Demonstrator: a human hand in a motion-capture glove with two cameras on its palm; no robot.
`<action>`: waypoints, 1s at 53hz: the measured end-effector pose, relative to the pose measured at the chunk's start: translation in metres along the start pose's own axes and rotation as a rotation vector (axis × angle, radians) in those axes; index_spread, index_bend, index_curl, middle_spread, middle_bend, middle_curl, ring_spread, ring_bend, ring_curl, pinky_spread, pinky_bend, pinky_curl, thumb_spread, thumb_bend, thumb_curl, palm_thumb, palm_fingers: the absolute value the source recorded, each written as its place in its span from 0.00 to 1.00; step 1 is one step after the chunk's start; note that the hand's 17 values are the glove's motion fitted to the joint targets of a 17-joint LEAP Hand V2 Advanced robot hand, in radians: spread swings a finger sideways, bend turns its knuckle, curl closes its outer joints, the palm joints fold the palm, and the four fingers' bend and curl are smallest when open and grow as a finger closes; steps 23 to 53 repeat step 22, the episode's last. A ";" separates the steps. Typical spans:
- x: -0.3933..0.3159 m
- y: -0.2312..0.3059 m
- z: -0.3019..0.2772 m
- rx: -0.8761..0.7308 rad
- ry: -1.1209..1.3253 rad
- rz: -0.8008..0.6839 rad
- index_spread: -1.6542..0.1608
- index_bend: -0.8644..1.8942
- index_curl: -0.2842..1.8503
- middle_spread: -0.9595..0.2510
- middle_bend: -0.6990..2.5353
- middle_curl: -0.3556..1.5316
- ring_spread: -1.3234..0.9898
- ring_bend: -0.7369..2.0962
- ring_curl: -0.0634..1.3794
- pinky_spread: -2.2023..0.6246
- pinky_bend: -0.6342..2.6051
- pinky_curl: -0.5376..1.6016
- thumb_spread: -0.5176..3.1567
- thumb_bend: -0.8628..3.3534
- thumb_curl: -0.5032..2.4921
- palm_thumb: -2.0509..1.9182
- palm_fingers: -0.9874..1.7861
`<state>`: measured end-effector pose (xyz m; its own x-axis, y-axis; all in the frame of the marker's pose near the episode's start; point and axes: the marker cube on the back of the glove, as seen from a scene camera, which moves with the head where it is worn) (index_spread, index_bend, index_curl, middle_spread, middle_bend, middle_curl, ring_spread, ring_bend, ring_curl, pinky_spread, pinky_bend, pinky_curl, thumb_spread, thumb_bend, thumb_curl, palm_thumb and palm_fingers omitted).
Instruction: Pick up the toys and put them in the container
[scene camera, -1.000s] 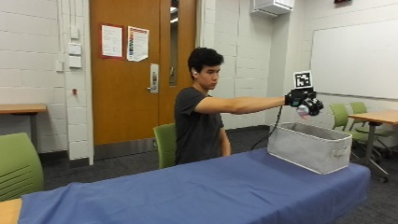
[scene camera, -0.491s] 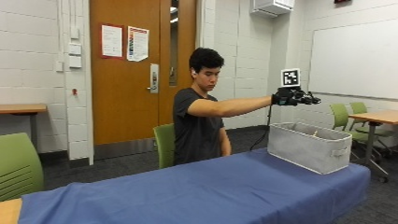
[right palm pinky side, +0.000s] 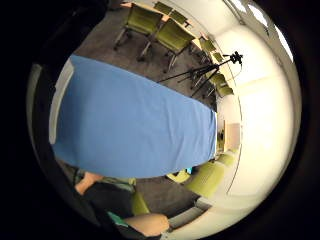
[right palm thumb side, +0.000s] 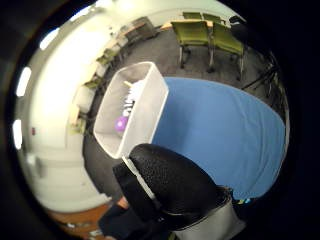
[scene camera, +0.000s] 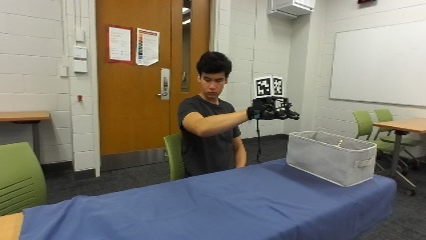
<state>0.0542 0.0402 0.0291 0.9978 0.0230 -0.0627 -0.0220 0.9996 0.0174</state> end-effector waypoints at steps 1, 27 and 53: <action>0.001 0.000 0.000 0.002 0.001 0.001 0.81 0.39 0.35 0.74 0.28 0.42 0.50 0.38 0.21 0.76 0.42 0.39 0.41 0.18 0.25 0.47 0.37; 0.035 0.026 0.021 -0.021 -0.020 0.059 0.80 0.38 0.36 0.74 0.28 0.42 0.48 0.37 0.22 0.76 0.39 0.39 0.41 0.18 0.22 0.48 0.38; 0.035 0.026 0.021 -0.021 -0.020 0.059 0.80 0.38 0.36 0.74 0.28 0.42 0.48 0.37 0.22 0.76 0.39 0.39 0.41 0.18 0.22 0.48 0.38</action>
